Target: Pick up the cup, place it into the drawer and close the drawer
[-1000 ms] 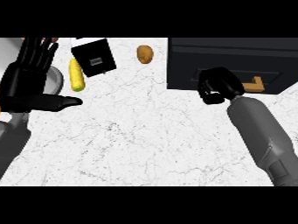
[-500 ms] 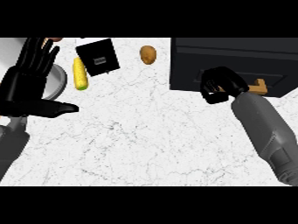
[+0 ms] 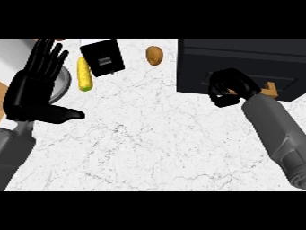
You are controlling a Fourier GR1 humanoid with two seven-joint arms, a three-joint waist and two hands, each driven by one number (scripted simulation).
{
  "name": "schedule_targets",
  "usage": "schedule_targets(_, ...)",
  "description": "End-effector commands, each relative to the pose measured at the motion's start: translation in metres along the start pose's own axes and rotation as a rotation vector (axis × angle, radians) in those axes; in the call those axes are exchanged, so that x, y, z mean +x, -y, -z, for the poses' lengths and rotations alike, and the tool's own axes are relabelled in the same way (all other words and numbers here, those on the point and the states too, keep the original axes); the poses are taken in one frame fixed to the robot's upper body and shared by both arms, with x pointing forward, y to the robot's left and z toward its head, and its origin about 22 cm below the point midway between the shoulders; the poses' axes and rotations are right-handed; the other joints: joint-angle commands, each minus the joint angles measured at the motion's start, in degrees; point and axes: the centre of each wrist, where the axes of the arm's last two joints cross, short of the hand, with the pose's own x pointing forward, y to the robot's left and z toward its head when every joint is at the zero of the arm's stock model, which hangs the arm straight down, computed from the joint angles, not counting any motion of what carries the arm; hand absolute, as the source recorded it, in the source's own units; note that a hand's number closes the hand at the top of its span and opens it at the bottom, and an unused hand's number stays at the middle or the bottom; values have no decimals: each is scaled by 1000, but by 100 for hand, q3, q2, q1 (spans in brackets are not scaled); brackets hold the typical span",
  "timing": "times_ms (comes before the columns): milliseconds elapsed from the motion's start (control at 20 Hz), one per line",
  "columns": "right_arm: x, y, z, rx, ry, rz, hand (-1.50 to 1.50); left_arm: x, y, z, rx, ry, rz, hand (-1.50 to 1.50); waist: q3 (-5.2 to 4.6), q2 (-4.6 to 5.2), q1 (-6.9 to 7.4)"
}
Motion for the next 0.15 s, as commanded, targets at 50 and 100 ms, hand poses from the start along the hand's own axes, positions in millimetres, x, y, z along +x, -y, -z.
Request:
schedule_targets(50, -1, 54, 1, -142, -121, -63, 150, -15, 9, -6, -15, -13, -8, -150, 58, 265, 126)
schedule_targets(100, 1, 62, 2, -157, -134, -59, 150, -7, 1, -1, -2, -12, -4, -150, 55, 229, 104)
